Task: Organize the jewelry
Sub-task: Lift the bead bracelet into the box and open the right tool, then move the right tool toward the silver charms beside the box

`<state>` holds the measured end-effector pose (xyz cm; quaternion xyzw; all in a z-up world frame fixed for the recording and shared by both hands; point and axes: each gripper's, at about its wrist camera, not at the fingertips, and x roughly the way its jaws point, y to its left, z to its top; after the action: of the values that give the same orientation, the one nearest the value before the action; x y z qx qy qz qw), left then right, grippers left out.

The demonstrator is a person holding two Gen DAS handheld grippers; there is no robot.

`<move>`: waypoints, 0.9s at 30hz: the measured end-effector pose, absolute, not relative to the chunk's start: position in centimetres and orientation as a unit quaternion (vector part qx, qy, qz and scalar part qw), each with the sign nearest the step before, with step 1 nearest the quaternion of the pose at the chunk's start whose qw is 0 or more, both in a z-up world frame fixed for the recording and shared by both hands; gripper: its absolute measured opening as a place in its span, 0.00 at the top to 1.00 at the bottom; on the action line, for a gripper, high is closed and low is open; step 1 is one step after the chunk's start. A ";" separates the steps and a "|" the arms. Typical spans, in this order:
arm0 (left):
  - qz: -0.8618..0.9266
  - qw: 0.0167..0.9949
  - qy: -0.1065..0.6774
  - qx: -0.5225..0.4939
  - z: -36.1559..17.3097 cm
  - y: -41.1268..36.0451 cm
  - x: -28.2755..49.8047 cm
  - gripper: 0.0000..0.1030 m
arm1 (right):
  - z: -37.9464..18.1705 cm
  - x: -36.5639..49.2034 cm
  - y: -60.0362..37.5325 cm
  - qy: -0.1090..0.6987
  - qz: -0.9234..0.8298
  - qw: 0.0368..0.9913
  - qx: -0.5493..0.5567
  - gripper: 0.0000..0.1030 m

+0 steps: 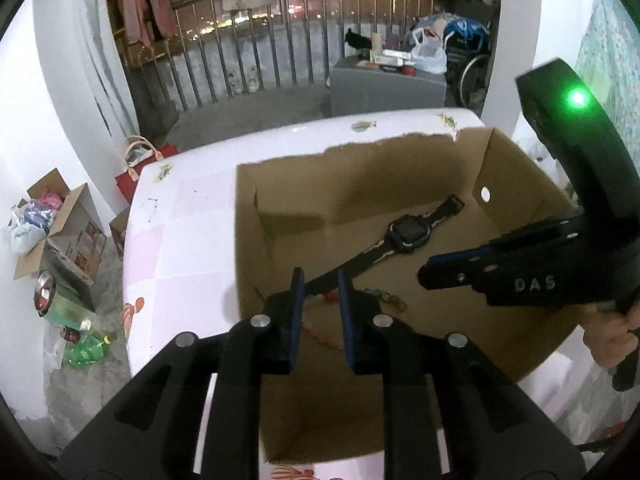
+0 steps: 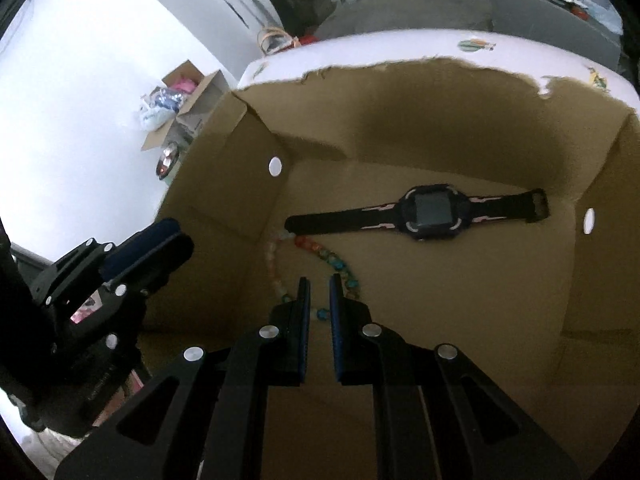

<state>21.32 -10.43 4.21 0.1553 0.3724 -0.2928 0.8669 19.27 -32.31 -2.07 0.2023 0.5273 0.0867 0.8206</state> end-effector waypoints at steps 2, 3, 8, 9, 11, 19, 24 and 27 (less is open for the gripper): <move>-0.294 0.871 0.365 0.146 4.8 -9.9 20.9 0.79 | -1.3 18.5 -32.7 0.516 0.083 0.828 0.203 0.89; -0.295 0.874 0.361 0.140 5.2 -9.6 20.6 0.78 | -0.9 18.1 -32.9 0.510 0.081 0.832 0.202 0.89; -0.300 0.886 0.334 0.118 7.0 -7.9 18.5 0.72 | 1.9 15.6 -33.2 0.468 0.069 0.862 0.182 0.75; -0.301 0.888 0.328 0.115 7.3 -7.5 18.0 0.71 | 2.4 15.1 -33.3 0.460 0.067 0.867 0.178 0.74; -0.305 0.891 0.318 0.107 7.8 -6.7 16.9 0.67 | 3.8 13.2 -33.3 0.435 0.062 0.883 0.164 0.74; -0.326 0.895 0.296 0.076 8.7 -4.3 12.6 0.59 | 7.2 4.9 -33.4 0.346 0.067 0.928 0.119 0.74; -0.339 0.893 0.284 0.082 7.8 -3.8 9.8 0.52 | 6.5 0.5 -33.8 0.323 0.049 0.939 0.107 0.74; -0.345 0.890 0.285 0.085 6.6 -3.6 8.5 0.49 | 5.0 -1.6 -34.7 0.327 0.028 0.937 0.117 0.74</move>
<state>8.50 -3.65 6.57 0.0850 0.2851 -0.3446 0.8904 -1.58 -34.65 4.97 0.1166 0.3269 0.0282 0.9374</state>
